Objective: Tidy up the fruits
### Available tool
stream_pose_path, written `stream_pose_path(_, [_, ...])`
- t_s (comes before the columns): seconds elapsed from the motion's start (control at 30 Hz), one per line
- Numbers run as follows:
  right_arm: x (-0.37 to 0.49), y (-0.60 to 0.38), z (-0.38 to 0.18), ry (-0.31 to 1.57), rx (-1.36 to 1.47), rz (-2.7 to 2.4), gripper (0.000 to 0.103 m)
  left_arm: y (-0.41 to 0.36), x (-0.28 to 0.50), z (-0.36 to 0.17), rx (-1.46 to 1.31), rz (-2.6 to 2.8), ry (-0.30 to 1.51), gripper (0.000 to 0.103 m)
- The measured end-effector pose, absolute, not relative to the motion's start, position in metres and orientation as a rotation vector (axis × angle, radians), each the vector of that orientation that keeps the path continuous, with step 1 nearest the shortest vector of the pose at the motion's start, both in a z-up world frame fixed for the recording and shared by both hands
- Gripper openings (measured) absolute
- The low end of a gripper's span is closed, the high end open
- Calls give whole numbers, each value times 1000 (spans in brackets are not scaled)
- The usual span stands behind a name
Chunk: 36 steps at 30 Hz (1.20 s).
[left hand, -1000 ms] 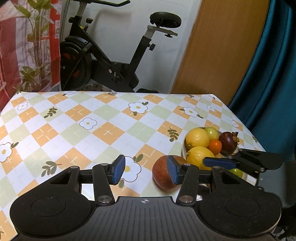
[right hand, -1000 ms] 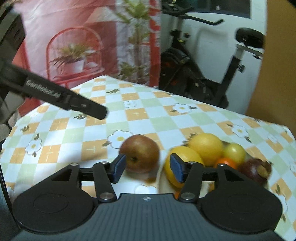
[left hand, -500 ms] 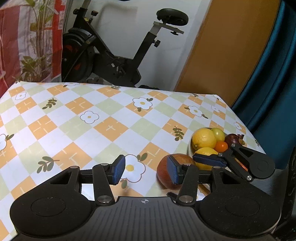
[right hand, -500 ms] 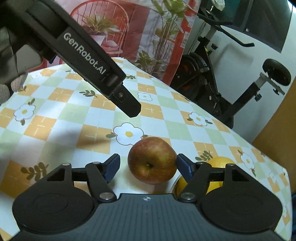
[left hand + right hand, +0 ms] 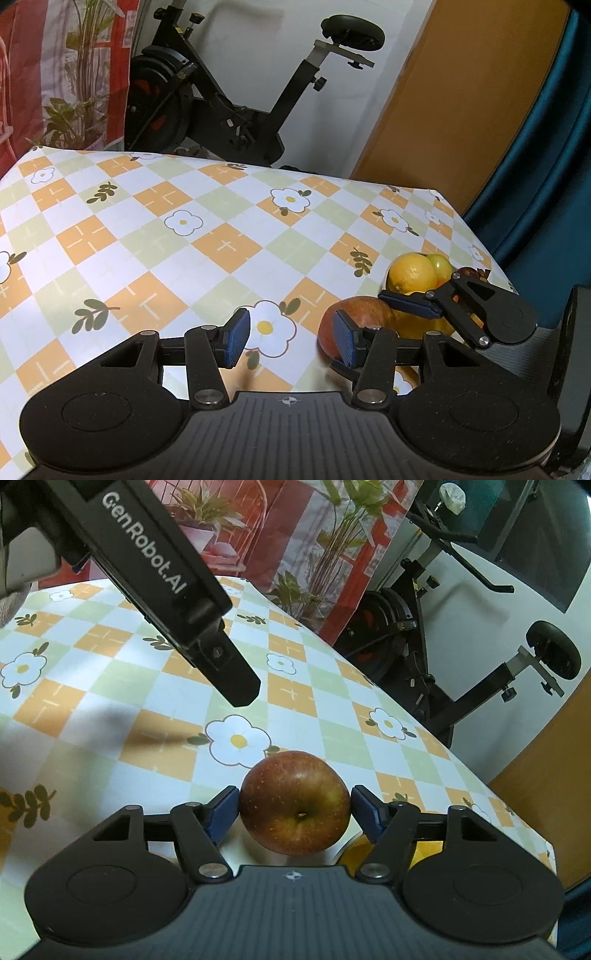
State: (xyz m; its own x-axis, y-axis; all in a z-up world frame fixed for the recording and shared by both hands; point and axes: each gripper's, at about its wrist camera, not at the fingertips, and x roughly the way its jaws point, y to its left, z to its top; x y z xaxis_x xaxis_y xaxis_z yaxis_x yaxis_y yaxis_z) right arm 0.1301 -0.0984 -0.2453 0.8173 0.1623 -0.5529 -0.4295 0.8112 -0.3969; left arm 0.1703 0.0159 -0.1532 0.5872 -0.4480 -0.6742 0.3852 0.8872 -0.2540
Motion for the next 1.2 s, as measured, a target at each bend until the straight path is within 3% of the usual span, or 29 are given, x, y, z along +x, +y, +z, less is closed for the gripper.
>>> stream_pose_path(0.8, [116, -83, -242, 543, -504, 471, 69, 2, 160, -175, -88, -550, 863, 54])
stream_pose_path(1.2, [136, -96, -237, 580, -239, 445, 69, 25, 183, -179, -235, -488, 869, 55])
